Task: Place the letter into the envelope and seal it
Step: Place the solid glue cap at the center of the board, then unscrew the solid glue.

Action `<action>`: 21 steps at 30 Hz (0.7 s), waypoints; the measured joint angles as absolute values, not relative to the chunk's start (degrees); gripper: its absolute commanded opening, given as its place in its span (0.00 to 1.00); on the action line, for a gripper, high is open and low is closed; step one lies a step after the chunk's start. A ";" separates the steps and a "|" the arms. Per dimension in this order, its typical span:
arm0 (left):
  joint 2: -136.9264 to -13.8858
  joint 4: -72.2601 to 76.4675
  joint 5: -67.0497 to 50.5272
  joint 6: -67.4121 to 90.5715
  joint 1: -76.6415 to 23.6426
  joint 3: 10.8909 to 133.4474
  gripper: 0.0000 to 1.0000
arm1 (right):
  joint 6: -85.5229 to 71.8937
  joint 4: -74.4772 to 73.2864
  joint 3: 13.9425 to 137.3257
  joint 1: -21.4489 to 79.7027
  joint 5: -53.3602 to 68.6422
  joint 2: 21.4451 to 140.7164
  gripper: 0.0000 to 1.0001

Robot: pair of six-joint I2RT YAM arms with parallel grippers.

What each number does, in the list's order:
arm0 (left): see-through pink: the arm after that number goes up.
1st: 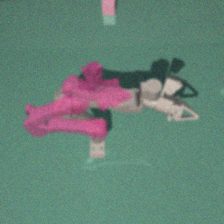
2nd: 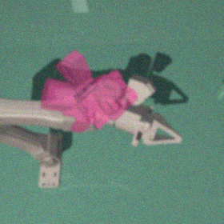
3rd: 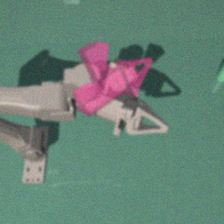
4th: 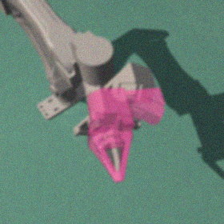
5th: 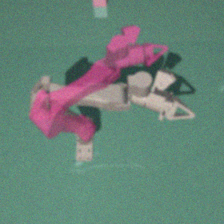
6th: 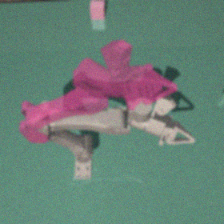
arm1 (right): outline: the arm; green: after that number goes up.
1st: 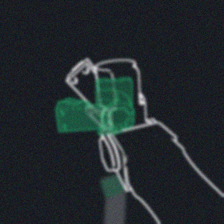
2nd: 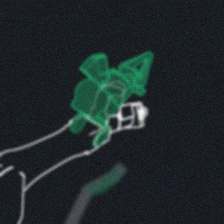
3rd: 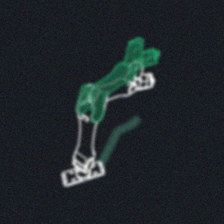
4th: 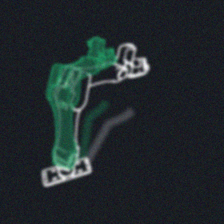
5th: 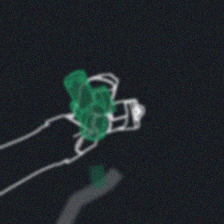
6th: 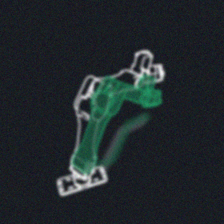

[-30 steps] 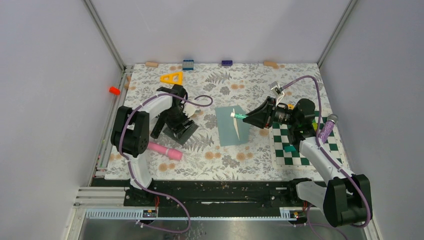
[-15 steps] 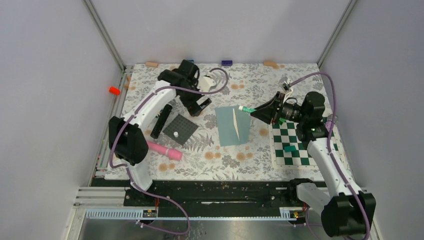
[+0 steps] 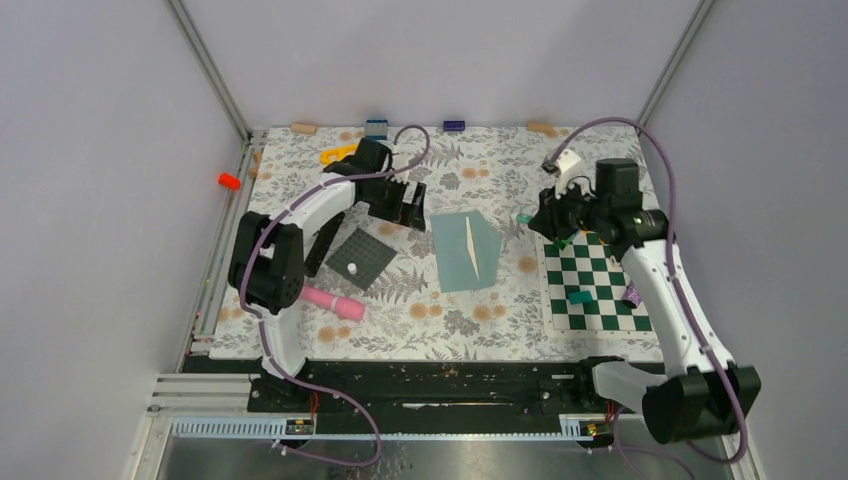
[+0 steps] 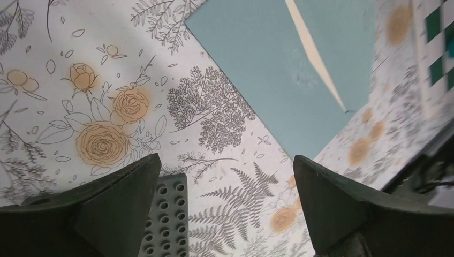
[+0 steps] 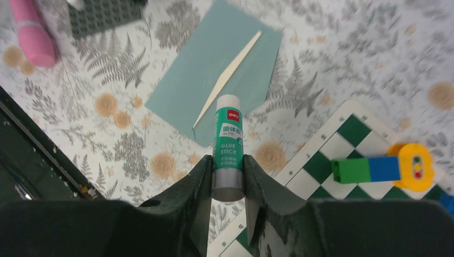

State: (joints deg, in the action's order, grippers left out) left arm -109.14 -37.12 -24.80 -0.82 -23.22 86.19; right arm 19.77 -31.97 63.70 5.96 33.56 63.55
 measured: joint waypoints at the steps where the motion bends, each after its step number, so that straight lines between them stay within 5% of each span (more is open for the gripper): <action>1: -109.14 -34.79 -26.59 1.85 -22.09 85.03 0.99 | 20.32 -34.11 64.45 7.18 31.48 65.84 0.00; 7: -109.06 -25.85 -38.39 12.10 -19.38 81.34 0.99 | 20.99 -40.82 66.78 12.45 30.85 72.77 0.00; 21: -96.57 -14.11 -67.94 12.05 -25.26 79.75 0.99 | 20.58 -46.74 71.55 15.00 60.47 80.36 0.00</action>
State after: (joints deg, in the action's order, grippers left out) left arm -96.57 -14.11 -67.94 12.05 -25.26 79.75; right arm 20.58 -46.74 71.55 15.00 60.47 80.36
